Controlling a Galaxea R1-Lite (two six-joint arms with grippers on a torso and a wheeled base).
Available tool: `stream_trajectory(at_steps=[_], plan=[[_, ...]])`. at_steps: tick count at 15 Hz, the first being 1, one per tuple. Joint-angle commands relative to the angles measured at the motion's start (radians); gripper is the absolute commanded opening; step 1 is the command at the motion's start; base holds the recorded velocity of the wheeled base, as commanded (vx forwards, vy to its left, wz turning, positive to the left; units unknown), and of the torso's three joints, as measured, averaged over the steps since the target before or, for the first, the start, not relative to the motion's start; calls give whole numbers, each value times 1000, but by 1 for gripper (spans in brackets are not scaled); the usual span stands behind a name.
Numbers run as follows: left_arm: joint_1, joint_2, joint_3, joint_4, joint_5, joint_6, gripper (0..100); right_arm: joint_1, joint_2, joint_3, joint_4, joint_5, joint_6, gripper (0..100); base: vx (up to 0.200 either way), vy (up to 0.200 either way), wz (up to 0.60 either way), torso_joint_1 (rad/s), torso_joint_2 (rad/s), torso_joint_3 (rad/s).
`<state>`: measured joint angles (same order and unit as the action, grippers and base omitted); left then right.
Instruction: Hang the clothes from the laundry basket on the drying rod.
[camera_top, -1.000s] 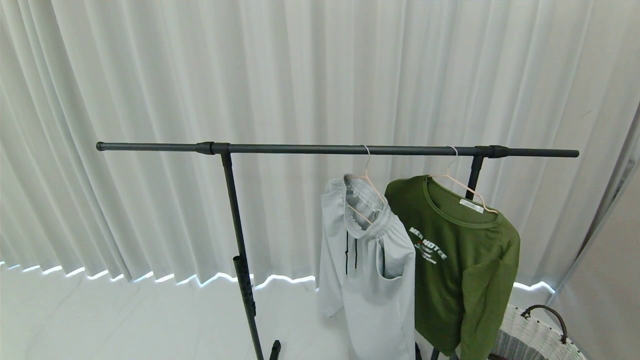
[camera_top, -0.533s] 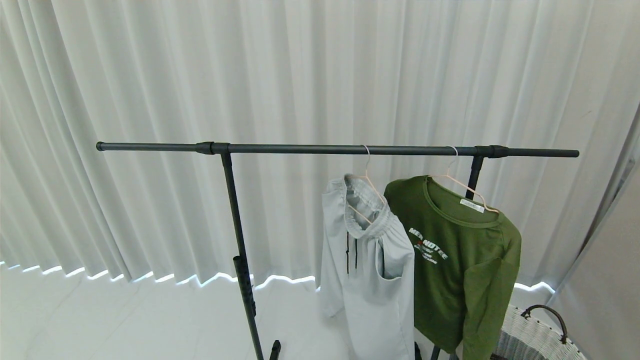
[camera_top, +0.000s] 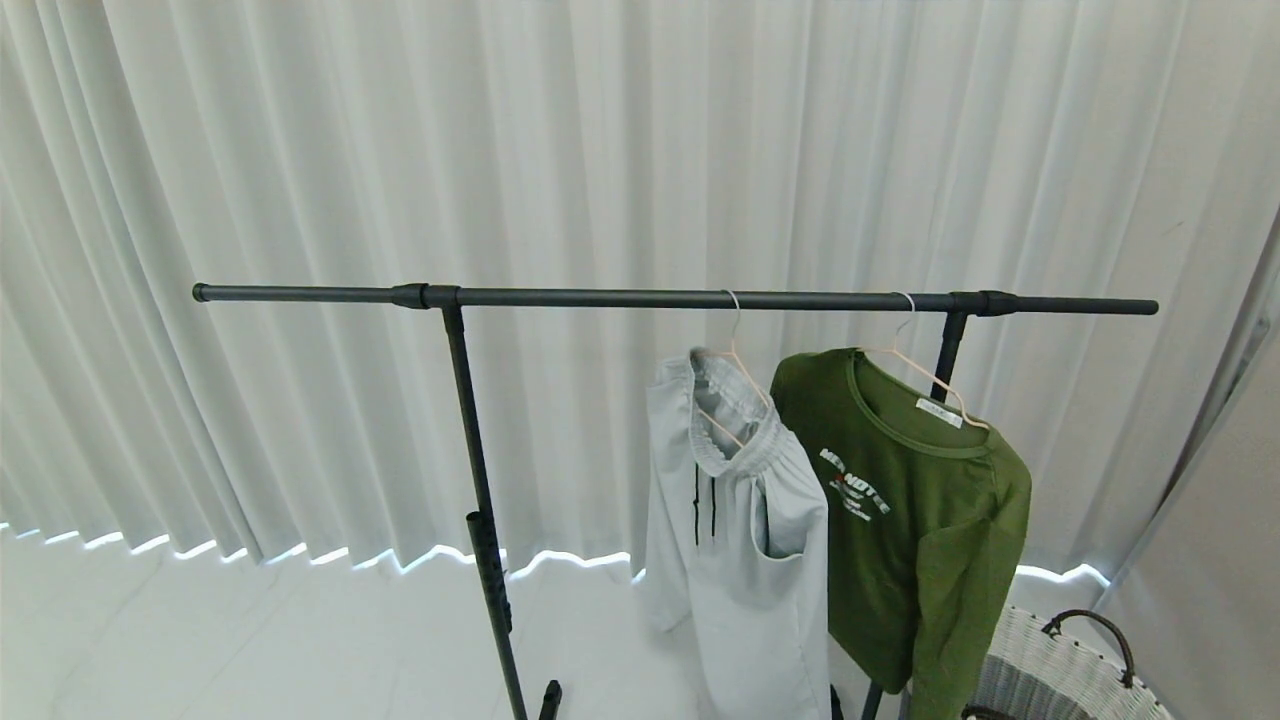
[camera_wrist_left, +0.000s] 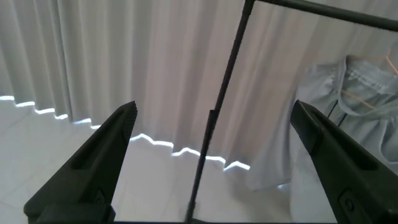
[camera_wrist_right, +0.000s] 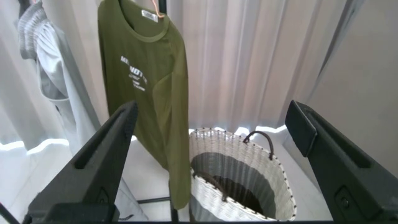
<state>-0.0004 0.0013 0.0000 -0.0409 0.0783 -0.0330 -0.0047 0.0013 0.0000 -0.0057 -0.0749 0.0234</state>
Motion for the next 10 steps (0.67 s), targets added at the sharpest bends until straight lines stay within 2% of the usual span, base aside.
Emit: stream_trajectory(at_steps=[1, 2, 3, 4, 6, 10], plan=[[0, -1, 0, 9, -57, 45, 100, 0, 0, 0, 0, 0, 1, 100, 0, 0, 0, 0, 0, 0], [0, -1, 0, 21, -83, 110, 100, 0, 0, 0, 0, 0, 1, 100, 0, 0, 0, 0, 0, 0], [0, -1, 0, 24, -97, 133, 100, 0, 0, 0, 0, 0, 1, 100, 0, 0, 0, 0, 0, 0], [-1, -1, 0, 29, -101, 123, 100, 0, 0, 0, 0, 0, 1, 100, 0, 0, 0, 0, 0, 0], [0, -1, 0, 32, -89, 36, 100, 0, 0, 0, 0, 0, 1, 100, 0, 0, 0, 0, 0, 0], [0, -1, 0, 32, -84, 31, 100, 0, 0, 0, 0, 0, 1, 100, 0, 0, 0, 0, 0, 0]])
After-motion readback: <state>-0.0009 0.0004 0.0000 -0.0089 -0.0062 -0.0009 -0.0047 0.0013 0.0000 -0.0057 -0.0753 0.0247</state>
